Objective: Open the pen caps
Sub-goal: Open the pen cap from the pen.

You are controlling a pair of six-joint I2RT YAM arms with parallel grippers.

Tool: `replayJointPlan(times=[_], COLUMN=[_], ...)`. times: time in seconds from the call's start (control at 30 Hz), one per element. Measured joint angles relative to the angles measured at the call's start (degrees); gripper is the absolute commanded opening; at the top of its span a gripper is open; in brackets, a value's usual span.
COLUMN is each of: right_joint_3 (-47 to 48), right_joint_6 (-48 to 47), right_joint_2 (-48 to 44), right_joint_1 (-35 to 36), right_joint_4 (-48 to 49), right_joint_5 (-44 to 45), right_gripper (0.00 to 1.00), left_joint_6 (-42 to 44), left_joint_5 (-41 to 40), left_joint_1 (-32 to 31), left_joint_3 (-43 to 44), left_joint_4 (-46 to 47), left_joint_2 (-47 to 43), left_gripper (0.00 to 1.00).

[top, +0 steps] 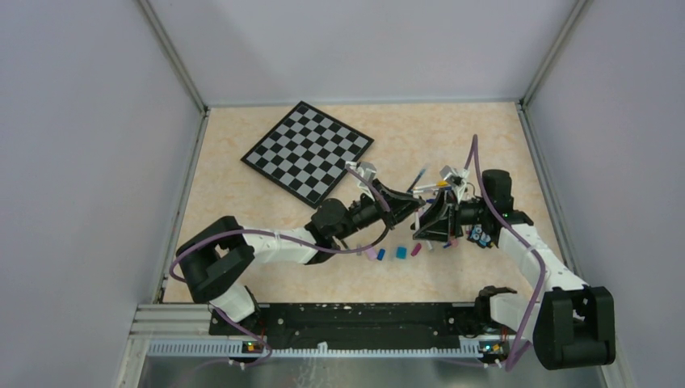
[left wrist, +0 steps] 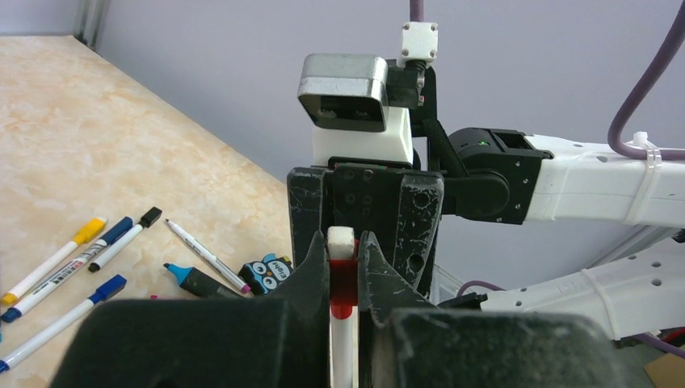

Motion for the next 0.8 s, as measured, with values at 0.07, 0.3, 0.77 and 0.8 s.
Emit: replayJointPlan(times=[0.07, 0.3, 0.77, 0.8], right_joint_3=[0.59, 1.16, 1.16, 1.16], right_joint_6=[0.87, 2.49, 3.80, 3.91], right_joint_2=[0.00, 0.00, 0.00, 0.00], right_joint_1=[0.00, 0.00, -0.02, -0.02], right_joint_4=[0.39, 1.31, 2.95, 3.32], right_joint_5=[-0.63, -1.90, -2.75, -2.80], right_gripper=[0.42, 0.40, 0.00, 0.00], left_joint_6=[-0.42, -2.05, -2.51, -2.01], left_joint_5=[0.70, 2.40, 3.78, 3.85], left_joint_1=[0.00, 0.00, 0.11, 0.33], left_joint_3=[-0.26, -1.57, -1.57, -1.57], left_joint_4=[0.87, 2.89, 5.20, 5.40], left_joint_2=[0.00, 0.46, 2.05, 2.05], left_gripper=[0.00, 0.00, 0.00, 0.00])
